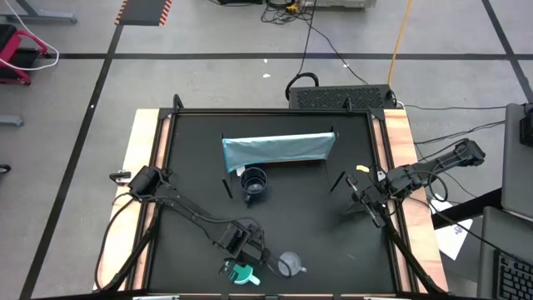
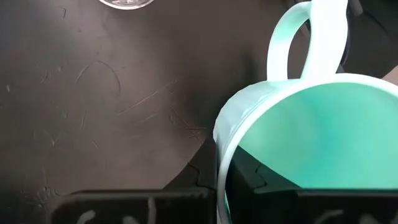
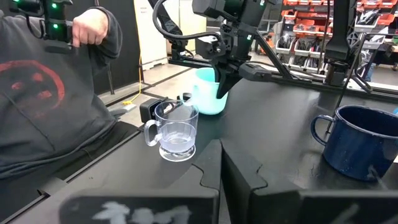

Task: Stack small to large cups/mugs on shelf
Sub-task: Move the light blue mug to the center of the table

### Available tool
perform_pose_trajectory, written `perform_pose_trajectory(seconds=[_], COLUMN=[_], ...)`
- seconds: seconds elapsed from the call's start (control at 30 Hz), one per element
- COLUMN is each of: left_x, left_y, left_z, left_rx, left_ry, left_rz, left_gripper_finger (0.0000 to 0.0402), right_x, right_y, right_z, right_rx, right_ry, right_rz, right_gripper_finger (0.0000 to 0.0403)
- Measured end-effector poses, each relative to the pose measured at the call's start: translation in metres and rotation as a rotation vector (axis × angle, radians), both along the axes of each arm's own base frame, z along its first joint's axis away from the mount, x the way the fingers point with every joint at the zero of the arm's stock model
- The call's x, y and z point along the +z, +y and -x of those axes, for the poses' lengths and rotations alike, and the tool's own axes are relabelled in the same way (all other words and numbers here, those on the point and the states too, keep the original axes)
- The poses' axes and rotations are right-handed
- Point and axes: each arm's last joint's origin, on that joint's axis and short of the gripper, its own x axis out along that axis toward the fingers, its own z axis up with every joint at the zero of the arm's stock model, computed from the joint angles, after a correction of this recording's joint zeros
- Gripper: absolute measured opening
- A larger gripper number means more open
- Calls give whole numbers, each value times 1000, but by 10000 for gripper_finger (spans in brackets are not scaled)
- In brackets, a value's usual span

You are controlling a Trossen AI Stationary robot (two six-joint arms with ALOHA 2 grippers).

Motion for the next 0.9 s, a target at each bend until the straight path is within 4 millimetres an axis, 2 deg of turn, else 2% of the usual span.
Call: perform_pose_trajectory(seconds=[0.17,0.53,0.73,0.9], left_x=[6,48,59,58], left_y=[2,14,30,36], left_z=[2,6,5,4], left_rx=[-31,-86,-64,-63], left_ry=[-20,-142,-155,-141], left_rz=[-15,-65,-71,-83], left_gripper_finger=[7,7,7,6], right_x=[0,0,0,0], right_y=[0,0,0,0], right_z=[0,0,0,0], right_rx=[0,-2,-3,-3], right_ry=[0,3,3,4], right_rz=[0,1,1,2], right_gripper_finger=[0,0,0,0])
